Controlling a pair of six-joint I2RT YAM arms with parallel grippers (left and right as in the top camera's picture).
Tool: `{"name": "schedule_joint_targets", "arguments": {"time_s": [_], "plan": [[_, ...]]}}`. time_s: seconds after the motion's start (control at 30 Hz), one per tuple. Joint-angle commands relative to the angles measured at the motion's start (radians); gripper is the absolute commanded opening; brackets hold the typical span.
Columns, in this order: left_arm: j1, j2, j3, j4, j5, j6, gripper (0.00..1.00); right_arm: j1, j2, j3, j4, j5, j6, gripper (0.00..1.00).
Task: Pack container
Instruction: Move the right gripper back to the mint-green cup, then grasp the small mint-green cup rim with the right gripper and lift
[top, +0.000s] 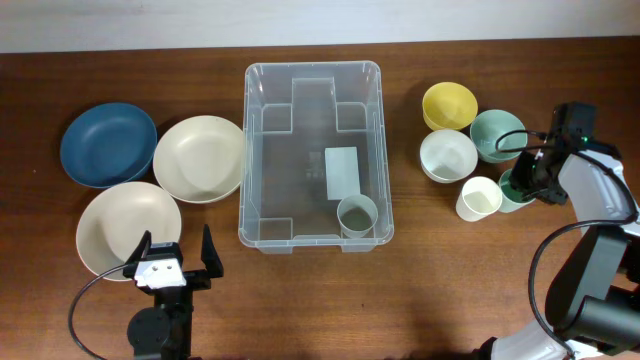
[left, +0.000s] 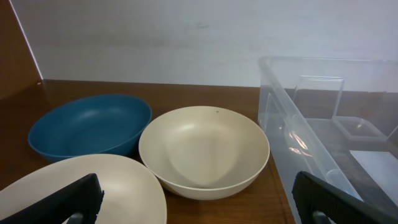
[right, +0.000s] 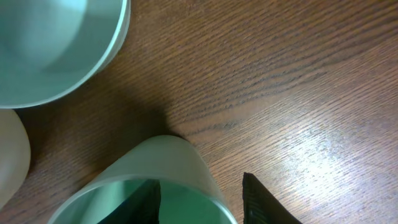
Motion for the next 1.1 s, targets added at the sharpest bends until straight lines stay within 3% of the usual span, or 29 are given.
{"name": "schedule_joint_targets", "arguments": {"time_s": [0.0,0.1,0.2,0.57,0.87,1.07], "plan": [[-0.006,-0.008,-0.008,0.002,-0.007,0.013,1.0,-0.004,0.0,-0.021,0.016,-0.004,-0.003,0.38],[-0.006,-0.008,-0.008,0.002,-0.007,0.013,1.0,-0.005,0.0,-0.027,0.03,-0.001,-0.003,0.36],[-0.006,-0.008,-0.008,0.002,-0.007,0.013,1.0,-0.005,0.0,-0.035,0.042,-0.001,-0.002,0.24],[-0.006,-0.008,-0.008,0.002,-0.007,0.013,1.0,-0.005,0.0,-0.054,0.051,0.0,-0.002,0.04],[-0.006,-0.008,-0.008,0.002,-0.007,0.013,1.0,-0.005,-0.008,-0.043,0.041,0.055,-0.002,0.04],[-0.006,-0.008,-0.008,0.002,-0.007,0.013,1.0,-0.005,-0.067,0.055,-0.028,0.055,-0.002,0.04]]}}
